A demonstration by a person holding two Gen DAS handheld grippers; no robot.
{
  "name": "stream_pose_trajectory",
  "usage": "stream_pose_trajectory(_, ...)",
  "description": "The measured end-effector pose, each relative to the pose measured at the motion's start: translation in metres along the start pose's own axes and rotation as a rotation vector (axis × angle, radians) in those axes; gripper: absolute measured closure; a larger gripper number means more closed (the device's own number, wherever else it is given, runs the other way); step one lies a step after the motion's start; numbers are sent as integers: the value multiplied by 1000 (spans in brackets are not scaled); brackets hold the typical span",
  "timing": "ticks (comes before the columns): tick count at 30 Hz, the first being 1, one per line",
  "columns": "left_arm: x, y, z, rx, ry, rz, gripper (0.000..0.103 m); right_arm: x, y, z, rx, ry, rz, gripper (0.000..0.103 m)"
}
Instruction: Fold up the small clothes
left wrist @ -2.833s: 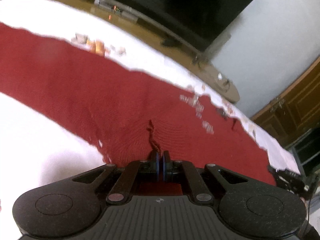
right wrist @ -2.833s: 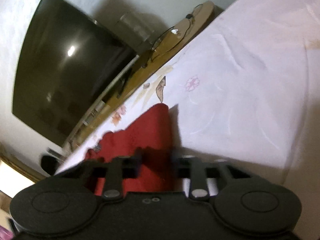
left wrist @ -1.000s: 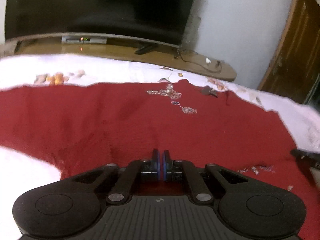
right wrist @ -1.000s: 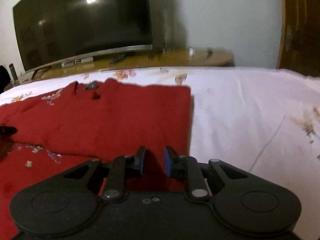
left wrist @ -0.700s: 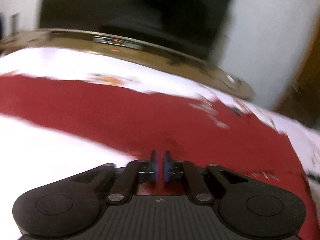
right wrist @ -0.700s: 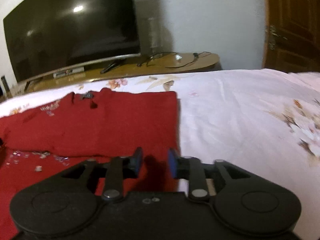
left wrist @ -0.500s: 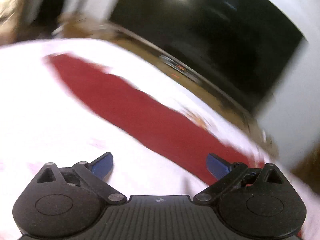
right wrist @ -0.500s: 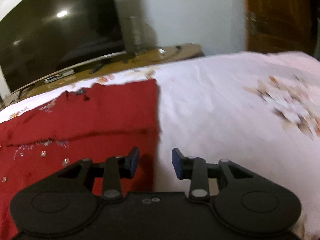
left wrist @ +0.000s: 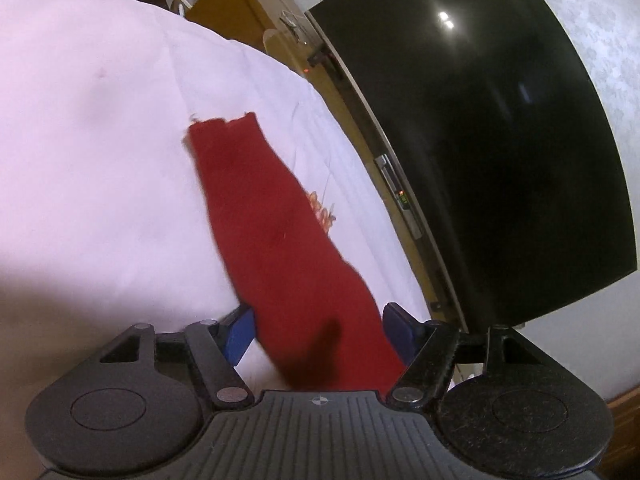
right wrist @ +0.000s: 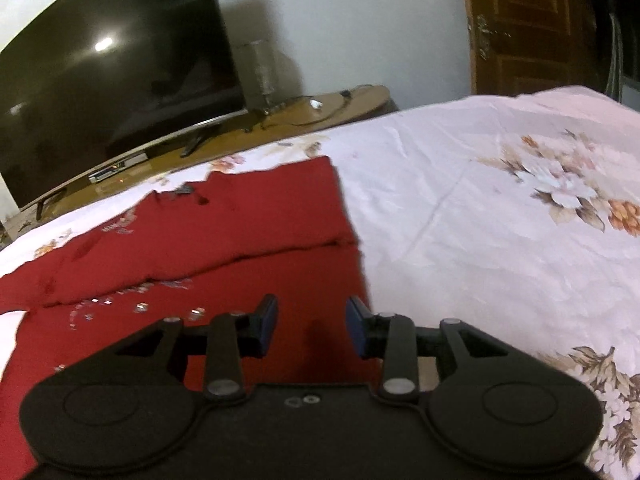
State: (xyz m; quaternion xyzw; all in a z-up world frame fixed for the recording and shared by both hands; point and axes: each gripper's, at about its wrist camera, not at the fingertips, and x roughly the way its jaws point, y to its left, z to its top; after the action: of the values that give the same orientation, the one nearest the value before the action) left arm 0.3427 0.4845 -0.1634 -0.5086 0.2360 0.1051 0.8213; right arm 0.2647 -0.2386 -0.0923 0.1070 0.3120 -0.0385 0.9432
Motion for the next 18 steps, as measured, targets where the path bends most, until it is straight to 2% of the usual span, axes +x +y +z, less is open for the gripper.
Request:
stream_pose_trajectory(1,5,-3,-1,12,-2,7,35,-2,4,1,-2,-4,2,66)
stream_pose_trajectory(3,13,-13,-2,71,3,49,48,-6,9,2,-5,-10,6,66)
stream_pose_trajectory(5,18,-17,1,131,7,138,89,-8,12,2,-8,-11,6,66)
stream_pose_trajectory(6,15,-13,8,132,7,160,91,-8,13,3,-11,-13,6,66)
stream_pose_trajectory(8,12,-15,11,133,0,157,95,-9,12,2,-7,-14,3,66)
stream_pose_trajectory(10,4,-37,5,225,-34,161,96,-11,10,2,2,-16,4,66)
stream_pose_trajectory(14,-6,-97,-28,424,-65,46,96,-10,4,0,12,-14,4,66)
stream_pose_trajectory(18,3,-178,-103,652,1,-82,96,-6,-2,-1,36,-7,6,66)
